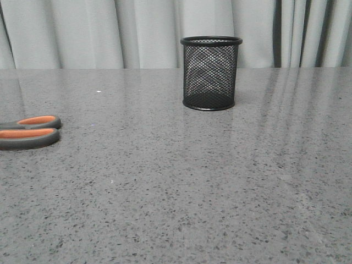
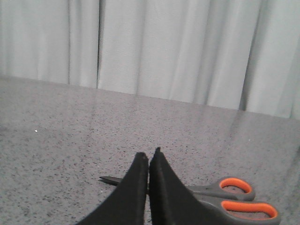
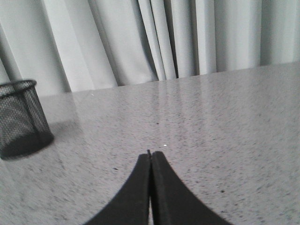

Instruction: Put scissors into bucket

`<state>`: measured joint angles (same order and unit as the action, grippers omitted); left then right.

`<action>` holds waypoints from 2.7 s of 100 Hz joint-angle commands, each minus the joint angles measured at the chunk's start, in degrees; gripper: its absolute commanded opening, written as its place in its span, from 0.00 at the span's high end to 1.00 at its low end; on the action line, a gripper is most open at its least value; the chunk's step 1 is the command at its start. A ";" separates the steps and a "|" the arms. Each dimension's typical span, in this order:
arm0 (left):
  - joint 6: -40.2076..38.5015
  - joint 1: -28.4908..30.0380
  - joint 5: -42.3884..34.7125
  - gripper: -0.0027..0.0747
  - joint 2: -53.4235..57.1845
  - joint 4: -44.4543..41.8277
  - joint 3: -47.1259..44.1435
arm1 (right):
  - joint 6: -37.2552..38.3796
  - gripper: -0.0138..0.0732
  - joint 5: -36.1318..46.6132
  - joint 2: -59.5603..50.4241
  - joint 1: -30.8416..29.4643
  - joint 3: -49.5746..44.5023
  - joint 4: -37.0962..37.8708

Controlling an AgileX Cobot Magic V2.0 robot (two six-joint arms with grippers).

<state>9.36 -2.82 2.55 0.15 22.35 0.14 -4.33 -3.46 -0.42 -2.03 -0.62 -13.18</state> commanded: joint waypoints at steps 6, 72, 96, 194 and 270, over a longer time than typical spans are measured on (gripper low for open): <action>-0.61 -0.43 -4.76 0.99 1.38 11.55 -1.59 | -0.20 0.92 5.62 -1.47 -0.33 -0.92 -9.94; -0.03 -0.43 14.60 0.99 -6.99 10.76 19.34 | -0.42 0.90 -18.40 9.27 -0.33 19.07 -22.12; 4.17 -0.43 32.15 0.99 -24.21 3.17 39.10 | -0.56 0.90 -36.07 26.10 -0.33 36.40 -12.17; 19.48 -0.43 48.90 0.57 -44.24 9.33 50.68 | -6.38 0.40 -42.89 35.77 0.00 46.63 -12.80; 63.81 -0.43 69.32 0.57 -76.70 4.30 70.66 | -6.38 0.40 -42.65 35.77 0.00 46.63 -13.73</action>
<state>65.85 -2.82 70.35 -75.88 25.06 68.68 -10.33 -49.62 34.87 -2.03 44.04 -25.49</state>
